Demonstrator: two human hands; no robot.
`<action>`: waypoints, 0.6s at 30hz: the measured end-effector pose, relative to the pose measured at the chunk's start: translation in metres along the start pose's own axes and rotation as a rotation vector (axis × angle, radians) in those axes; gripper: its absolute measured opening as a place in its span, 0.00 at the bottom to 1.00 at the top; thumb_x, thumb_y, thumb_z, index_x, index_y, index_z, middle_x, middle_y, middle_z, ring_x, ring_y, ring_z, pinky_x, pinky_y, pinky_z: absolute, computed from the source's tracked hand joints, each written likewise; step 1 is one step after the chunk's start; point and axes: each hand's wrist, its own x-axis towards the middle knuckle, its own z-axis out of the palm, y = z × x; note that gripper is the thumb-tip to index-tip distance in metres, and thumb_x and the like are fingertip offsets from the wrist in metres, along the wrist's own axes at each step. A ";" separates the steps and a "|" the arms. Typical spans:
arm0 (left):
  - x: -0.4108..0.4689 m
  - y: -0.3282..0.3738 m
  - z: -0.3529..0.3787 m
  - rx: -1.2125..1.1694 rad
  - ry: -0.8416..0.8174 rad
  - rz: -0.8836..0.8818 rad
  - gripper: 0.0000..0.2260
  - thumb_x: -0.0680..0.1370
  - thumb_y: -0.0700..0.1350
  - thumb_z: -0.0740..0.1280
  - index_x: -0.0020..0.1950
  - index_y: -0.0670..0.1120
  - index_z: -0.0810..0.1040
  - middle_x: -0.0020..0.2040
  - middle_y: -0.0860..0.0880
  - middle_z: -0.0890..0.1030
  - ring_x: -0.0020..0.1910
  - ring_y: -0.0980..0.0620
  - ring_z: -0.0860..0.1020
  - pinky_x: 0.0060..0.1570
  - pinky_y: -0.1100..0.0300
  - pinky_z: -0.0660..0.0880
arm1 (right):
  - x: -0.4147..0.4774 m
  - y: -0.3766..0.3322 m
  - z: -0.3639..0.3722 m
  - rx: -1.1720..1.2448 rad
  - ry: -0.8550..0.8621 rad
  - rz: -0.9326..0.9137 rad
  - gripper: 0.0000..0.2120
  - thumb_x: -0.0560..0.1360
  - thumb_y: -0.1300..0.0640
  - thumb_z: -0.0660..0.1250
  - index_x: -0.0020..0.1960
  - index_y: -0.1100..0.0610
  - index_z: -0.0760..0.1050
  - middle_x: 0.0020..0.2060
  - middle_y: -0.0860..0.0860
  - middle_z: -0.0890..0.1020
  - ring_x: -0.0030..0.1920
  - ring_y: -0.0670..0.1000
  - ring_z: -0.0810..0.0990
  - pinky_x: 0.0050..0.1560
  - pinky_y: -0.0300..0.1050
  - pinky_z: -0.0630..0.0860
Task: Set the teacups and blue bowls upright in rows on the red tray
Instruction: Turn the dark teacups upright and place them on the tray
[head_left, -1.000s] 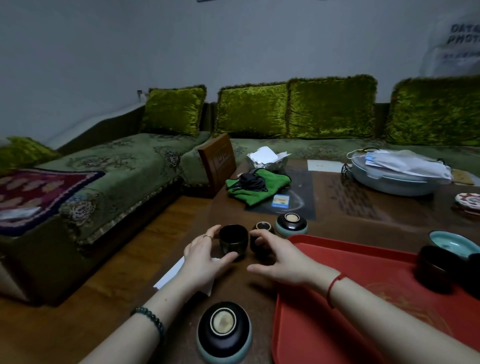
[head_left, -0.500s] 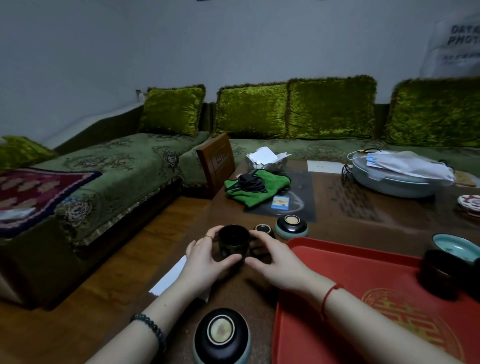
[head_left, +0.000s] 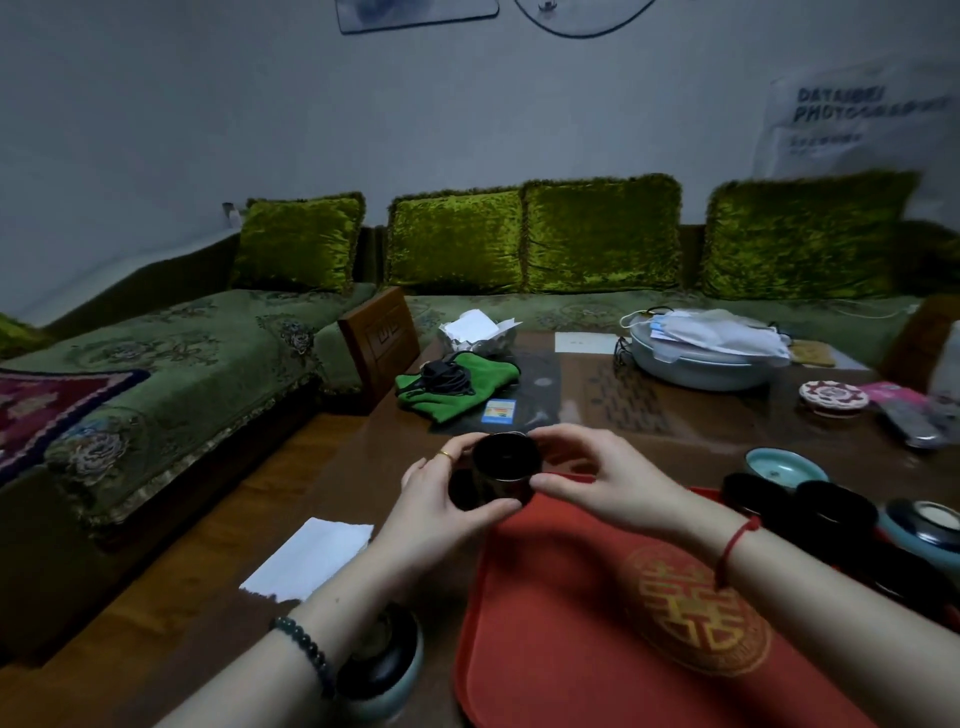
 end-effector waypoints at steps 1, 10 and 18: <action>0.002 0.006 0.007 -0.011 -0.010 0.006 0.27 0.62 0.57 0.73 0.58 0.62 0.66 0.57 0.56 0.78 0.63 0.52 0.72 0.68 0.46 0.63 | -0.006 0.002 -0.010 -0.027 0.001 0.003 0.19 0.69 0.56 0.71 0.60 0.53 0.73 0.51 0.49 0.81 0.51 0.44 0.79 0.54 0.32 0.74; 0.010 0.058 0.087 -0.075 -0.090 0.112 0.26 0.64 0.52 0.76 0.58 0.58 0.69 0.57 0.56 0.78 0.61 0.56 0.73 0.66 0.54 0.66 | -0.065 0.031 -0.090 -0.215 -0.007 0.095 0.22 0.67 0.54 0.73 0.59 0.53 0.75 0.52 0.46 0.81 0.53 0.41 0.77 0.49 0.19 0.66; 0.013 0.082 0.140 -0.071 -0.173 0.145 0.30 0.64 0.54 0.75 0.62 0.54 0.69 0.59 0.54 0.78 0.61 0.56 0.73 0.66 0.50 0.67 | -0.104 0.055 -0.127 -0.276 0.024 0.172 0.23 0.65 0.54 0.74 0.59 0.52 0.75 0.54 0.44 0.80 0.55 0.38 0.74 0.50 0.16 0.62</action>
